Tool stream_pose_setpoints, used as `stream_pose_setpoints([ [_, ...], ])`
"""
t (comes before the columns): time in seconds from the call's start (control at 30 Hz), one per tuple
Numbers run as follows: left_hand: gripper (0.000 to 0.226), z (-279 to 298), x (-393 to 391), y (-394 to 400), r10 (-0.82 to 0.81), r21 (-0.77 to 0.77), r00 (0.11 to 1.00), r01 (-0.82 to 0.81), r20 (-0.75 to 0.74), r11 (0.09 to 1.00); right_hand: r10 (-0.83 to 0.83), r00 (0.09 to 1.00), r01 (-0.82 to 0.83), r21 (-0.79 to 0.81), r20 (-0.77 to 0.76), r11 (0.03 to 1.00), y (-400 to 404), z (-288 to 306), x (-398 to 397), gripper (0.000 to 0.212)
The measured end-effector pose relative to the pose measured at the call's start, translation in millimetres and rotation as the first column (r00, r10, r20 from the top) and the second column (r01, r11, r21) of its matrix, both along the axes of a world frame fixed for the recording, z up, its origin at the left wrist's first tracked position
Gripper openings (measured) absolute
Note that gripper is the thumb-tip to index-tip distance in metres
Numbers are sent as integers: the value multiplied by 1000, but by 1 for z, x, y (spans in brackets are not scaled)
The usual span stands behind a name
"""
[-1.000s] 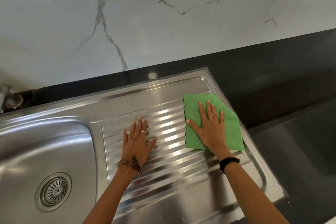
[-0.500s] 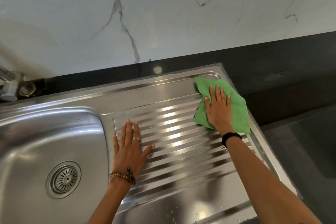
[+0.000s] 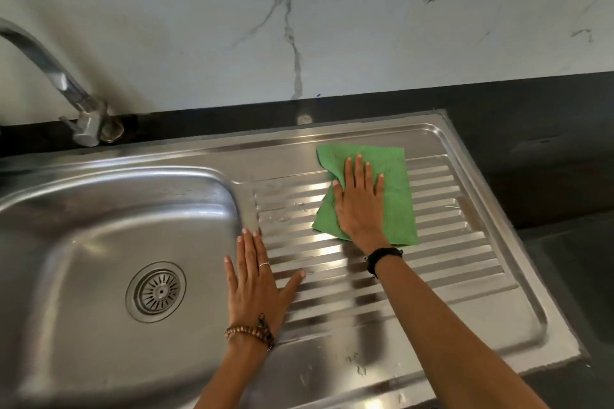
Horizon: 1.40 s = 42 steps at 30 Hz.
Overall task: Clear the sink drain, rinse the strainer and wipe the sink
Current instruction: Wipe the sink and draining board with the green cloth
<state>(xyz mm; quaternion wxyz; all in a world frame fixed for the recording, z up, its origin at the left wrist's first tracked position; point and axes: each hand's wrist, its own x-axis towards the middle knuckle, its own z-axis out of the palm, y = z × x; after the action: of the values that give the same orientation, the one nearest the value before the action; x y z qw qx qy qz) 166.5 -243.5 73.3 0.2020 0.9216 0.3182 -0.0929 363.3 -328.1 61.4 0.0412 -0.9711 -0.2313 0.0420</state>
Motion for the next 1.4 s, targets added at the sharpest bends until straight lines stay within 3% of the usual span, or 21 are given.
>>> stream_pose_setpoints([
  [0.37, 98, -5, -31, -3, 49, 9, 999, -49, -5, 999, 271, 962, -269, 63, -29, 961, 94, -1, -72, 56],
  [0.53, 97, -1, -46, -11, 83, 12, 995, -83, -45, 996, 354, 935, -354, 15, -22, 935, 109, 2, -86, 55],
  [0.73, 79, 4, -63, -23, 103, -5, 994, -103, -23, 995, 550, 835, -549, -85, -18, 831, 107, -2, -121, 55],
  [1.0, 83, 3, -73, -41, 94, 52, 994, -97, 50, 994, 540, 841, -539, 32, -44, 842, 75, -2, -130, 55],
  [1.2, 95, 8, -55, -87, 54, 1, 988, -55, 144, 998, 496, 865, -486, 109, -83, 867, 35, 0, -104, 54],
  [1.4, 89, 0, -34, -132, -17, 12, 1000, 16, 7, 1000, 400, 913, -389, 121, -85, 913, -41, 0, -44, 54],
])
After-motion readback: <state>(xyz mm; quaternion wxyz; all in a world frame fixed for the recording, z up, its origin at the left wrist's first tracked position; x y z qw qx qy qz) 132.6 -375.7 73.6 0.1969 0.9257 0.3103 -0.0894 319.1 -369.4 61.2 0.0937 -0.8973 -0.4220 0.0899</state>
